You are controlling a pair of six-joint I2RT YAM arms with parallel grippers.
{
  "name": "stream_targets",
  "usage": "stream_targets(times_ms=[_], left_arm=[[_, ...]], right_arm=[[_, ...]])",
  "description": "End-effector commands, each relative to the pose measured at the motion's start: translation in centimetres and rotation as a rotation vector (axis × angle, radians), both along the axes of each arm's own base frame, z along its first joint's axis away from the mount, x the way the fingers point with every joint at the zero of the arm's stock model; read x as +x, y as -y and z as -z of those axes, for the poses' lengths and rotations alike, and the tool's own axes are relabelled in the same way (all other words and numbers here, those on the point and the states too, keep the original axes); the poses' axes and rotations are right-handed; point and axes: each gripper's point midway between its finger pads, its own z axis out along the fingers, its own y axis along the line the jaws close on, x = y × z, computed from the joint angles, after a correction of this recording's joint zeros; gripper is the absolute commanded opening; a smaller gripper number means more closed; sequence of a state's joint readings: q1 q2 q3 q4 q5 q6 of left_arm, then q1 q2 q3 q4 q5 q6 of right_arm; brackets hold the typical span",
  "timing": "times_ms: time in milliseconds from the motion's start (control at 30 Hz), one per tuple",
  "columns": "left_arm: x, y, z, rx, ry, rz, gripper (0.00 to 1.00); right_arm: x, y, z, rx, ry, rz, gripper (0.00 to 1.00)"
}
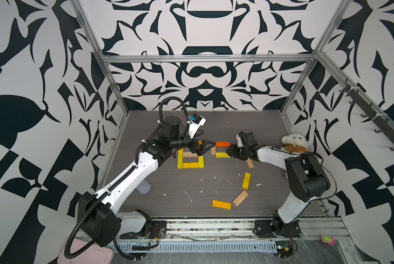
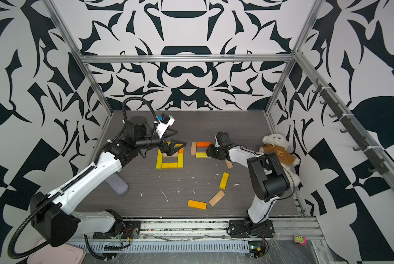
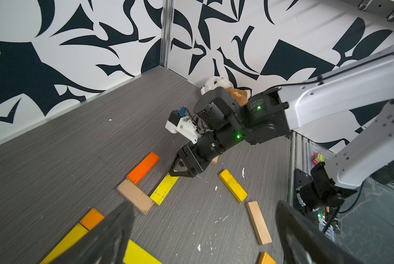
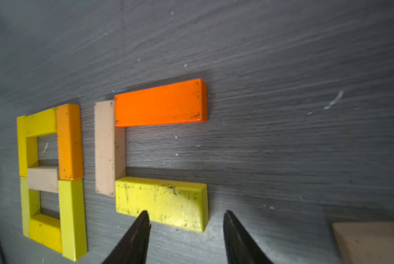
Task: Assemble the number 8 with building blocks
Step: Assemble the building block at the center of the board, then adjust the building block at the center of the board.
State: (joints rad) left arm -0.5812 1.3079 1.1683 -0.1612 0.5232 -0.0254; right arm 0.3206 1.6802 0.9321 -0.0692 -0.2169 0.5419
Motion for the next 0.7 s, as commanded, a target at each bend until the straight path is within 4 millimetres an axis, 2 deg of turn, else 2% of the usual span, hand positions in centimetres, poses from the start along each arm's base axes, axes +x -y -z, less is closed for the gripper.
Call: stream_targets(times_ms=[0, 67, 233, 333, 467, 567, 667], left_arm=[[-1.2, 0.2, 0.9, 0.036, -0.004, 0.005, 0.99], [-2.8, 0.3, 1.4, 0.076, 0.026, 0.019, 0.99], [-7.7, 2.0, 5.8, 0.21, 0.008, 0.106, 0.99], [-10.9, 2.9, 8.2, 0.257, -0.005, 0.177, 0.99], [-14.9, 3.7, 11.7, 0.349, -0.021, 0.265, 0.99], [-16.4, 3.9, 14.0, 0.414, -0.037, 0.279, 1.0], [-17.6, 4.4, 15.1, 0.421, -0.054, 0.296, 1.0]], right_arm=[[-1.3, 0.7, -2.9, -0.046, 0.075, -0.044, 0.66], [-2.7, 1.1, -3.7, -0.068, 0.097, -0.08, 0.73], [-6.4, 2.2, -5.9, -0.092, 0.134, -0.131, 0.87], [-9.0, 2.9, -6.9, -0.09, 0.1, -0.133, 0.89], [-12.0, 4.3, -8.9, -0.078, 0.141, -0.096, 0.9], [-13.4, 5.4, -9.7, -0.086, 0.177, -0.067, 0.9], [-14.4, 5.7, -9.7, -0.086, 0.171, -0.065, 0.9]])
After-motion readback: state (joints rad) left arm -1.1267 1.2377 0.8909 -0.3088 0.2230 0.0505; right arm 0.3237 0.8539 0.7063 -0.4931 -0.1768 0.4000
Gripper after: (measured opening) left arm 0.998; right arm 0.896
